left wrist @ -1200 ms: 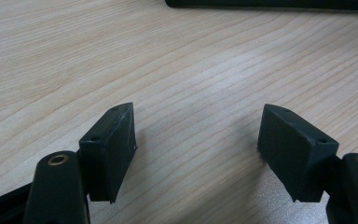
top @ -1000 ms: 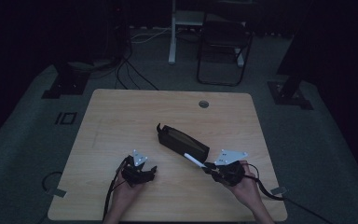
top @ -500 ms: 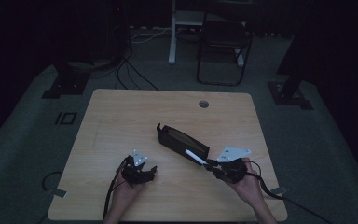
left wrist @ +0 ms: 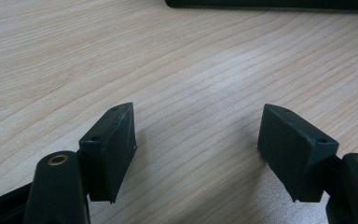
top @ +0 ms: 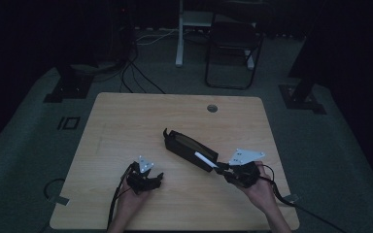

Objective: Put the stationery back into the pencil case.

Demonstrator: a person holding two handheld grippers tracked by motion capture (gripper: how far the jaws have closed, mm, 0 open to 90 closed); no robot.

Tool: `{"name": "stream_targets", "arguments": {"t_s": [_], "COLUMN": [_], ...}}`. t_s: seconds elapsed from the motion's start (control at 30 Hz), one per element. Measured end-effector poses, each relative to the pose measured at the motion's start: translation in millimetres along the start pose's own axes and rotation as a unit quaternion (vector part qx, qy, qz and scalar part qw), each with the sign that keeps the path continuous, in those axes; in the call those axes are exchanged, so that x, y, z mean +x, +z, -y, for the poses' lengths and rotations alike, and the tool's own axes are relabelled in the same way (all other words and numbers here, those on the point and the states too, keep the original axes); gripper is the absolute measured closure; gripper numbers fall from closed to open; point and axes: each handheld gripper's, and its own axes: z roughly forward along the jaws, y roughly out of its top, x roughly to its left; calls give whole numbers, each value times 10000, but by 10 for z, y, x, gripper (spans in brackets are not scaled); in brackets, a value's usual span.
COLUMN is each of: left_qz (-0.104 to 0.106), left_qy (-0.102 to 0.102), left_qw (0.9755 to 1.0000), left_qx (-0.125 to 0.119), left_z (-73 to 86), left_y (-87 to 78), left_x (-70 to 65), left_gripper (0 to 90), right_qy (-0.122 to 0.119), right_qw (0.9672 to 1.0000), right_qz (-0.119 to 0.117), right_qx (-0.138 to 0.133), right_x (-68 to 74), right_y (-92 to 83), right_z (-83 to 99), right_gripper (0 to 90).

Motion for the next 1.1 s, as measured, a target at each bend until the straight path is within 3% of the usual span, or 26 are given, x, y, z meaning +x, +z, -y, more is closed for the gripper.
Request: {"name": "stream_targets", "arguments": {"t_s": [1.1], "left_qz": [3], "left_qy": [3], "left_qw": [10000], "left_qx": [10], "left_z": [-1], "left_y": [-1], "left_x": [1], "left_gripper": [283], "right_qy": [-23], "right_qw": [9999], "right_qz": [136], "right_qx": [-57], "right_x": [-159], "right_y": [-32], "right_z": [-143], "right_gripper": [786]}}
